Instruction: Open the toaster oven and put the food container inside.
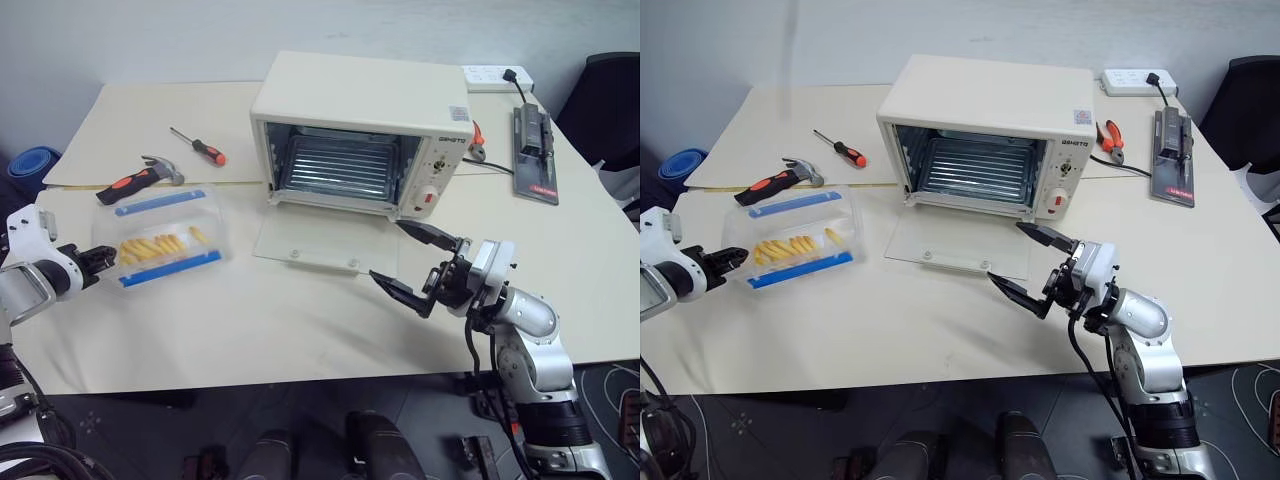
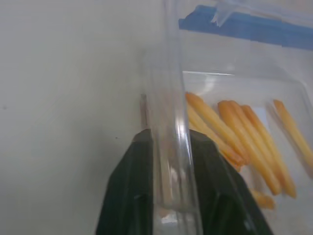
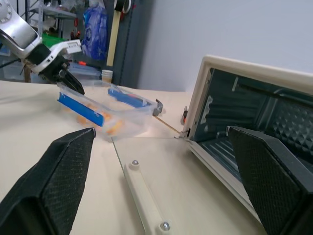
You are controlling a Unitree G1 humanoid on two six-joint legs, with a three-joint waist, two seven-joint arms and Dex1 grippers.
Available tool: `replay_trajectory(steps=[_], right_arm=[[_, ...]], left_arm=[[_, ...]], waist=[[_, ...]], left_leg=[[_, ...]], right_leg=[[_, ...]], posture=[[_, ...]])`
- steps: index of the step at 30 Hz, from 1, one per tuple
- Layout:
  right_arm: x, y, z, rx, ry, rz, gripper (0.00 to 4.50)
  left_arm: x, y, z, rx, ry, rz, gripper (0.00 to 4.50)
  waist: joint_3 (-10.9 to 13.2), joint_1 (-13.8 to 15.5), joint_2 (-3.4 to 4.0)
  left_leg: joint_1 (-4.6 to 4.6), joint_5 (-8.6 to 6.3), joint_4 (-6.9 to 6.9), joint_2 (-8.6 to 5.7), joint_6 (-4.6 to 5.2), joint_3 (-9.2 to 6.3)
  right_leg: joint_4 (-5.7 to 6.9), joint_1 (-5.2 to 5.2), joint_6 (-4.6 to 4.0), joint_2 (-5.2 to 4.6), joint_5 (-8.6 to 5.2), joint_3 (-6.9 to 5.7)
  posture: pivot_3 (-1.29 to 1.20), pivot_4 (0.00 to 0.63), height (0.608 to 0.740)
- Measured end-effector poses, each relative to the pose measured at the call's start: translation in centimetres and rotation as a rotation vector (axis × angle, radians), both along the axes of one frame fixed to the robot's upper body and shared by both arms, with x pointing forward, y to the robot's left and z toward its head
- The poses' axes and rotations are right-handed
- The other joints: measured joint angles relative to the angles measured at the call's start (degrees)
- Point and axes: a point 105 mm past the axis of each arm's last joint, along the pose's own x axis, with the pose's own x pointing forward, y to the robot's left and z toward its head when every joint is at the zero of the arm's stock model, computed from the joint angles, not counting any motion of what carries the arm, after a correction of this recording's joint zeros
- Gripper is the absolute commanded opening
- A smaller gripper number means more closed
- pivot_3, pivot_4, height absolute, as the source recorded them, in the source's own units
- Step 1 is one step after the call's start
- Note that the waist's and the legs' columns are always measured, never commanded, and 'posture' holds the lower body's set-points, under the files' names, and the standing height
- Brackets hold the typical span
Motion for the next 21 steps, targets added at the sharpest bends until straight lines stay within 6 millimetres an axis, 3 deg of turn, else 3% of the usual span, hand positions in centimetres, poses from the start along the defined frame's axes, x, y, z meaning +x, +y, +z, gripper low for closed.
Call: replay_trajectory(steps=[6, 10, 14, 19, 21], right_arm=[[0.0, -1.2, -0.3, -0.018, 0.01, -0.048, 4.5], [-0.1, -2.1, -0.6, -0.028, 0.022, -0.082, 4.5], [-0.5, -3.4, -1.4, -0.049, 0.049, -0.136, 4.5], [-1.5, -3.9, -2.0, -0.048, 0.07, -0.177, 4.5], [-1.9, -3.8, -1.9, -0.045, 0.067, -0.186, 4.5]], left_arm=[[-0.4, 0.3, 3.6, 0.035, -0.075, -0.079, 0.24], [0.0, -2.1, 6.1, 0.082, -0.11, -0.223, 0.24], [1.7, -7.6, 6.4, 0.095, -0.109, -0.42, 0.24], [3.9, -16.9, 4.5, 0.06, -0.086, -0.653, 0.24], [4.5, -19.3, 4.2, 0.051, -0.088, -0.692, 0.24]], waist=[[0.0, 0.06, -0.02], [0.0, 0.41, -0.02], [0.0, 1.07, -0.02], [0.01, 1.55, -0.03], [0.01, 1.3, -0.05]], left_leg=[[-0.01, 0.0, 0.04, -0.01, 0.0, 0.0], [-0.02, 0.0, 0.08, -0.05, 0.02, -0.03], [-0.06, -0.01, 0.24, -0.09, 0.04, -0.02], [-0.17, -0.03, 0.5, -0.08, 0.04, -0.02], [-0.17, -0.07, 0.58, -0.05, 0.0, 0.01]], right_leg=[[-0.01, 0.0, 0.0, -0.02, 0.0, 0.0], [0.0, 0.04, 0.0, -0.07, 0.0, -0.01], [0.05, 0.06, 0.0, -0.07, 0.0, 0.0], [0.12, 0.04, 0.03, -0.06, 0.01, -0.01], [0.13, 0.02, 0.03, 0.01, 0.01, 0.01]], posture=[[0.0, 0.15, 0.74], [0.0, 0.15, 0.74], [0.0, 0.15, 0.74], [0.0, 0.15, 0.74], [0.0, 0.15, 0.74]])
